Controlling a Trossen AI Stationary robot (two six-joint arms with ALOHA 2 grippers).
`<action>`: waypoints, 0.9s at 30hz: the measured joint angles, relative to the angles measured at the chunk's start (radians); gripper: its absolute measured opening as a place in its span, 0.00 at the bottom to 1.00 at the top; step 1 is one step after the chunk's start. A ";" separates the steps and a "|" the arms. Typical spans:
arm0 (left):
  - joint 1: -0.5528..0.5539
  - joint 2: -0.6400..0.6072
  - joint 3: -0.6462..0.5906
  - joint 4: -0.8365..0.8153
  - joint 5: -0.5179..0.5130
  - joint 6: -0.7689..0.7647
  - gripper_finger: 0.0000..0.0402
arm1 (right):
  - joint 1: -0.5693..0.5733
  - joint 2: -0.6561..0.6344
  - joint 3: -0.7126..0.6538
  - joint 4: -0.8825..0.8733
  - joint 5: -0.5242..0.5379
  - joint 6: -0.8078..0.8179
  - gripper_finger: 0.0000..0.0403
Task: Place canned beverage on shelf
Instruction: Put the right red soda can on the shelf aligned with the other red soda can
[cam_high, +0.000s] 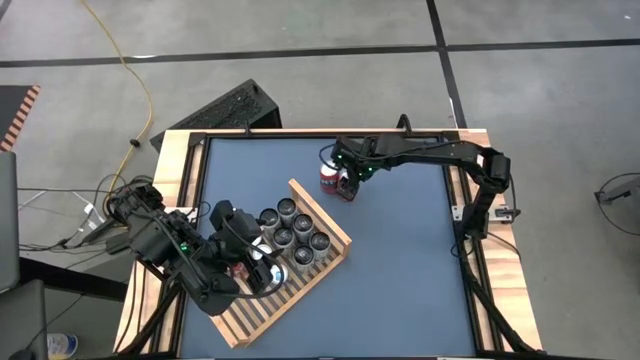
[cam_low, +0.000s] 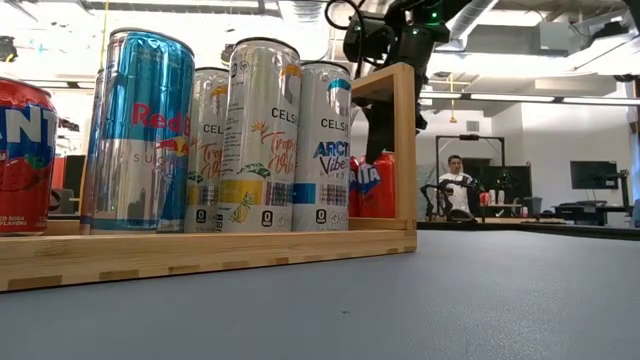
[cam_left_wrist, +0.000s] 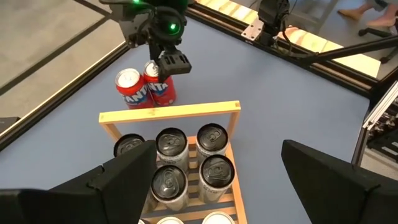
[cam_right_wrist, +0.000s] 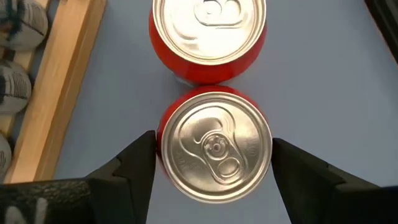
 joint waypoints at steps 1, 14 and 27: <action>0.000 0.000 0.000 0.000 0.000 0.000 0.83 | 0.000 0.000 0.000 -0.003 0.001 0.006 0.66; -0.002 0.000 0.000 0.000 0.000 -0.001 0.83 | 0.000 -0.001 0.002 -0.079 0.006 0.020 0.37; -0.011 0.001 0.000 0.000 0.008 -0.019 0.83 | 0.068 -0.090 -0.006 -0.177 0.022 0.024 0.37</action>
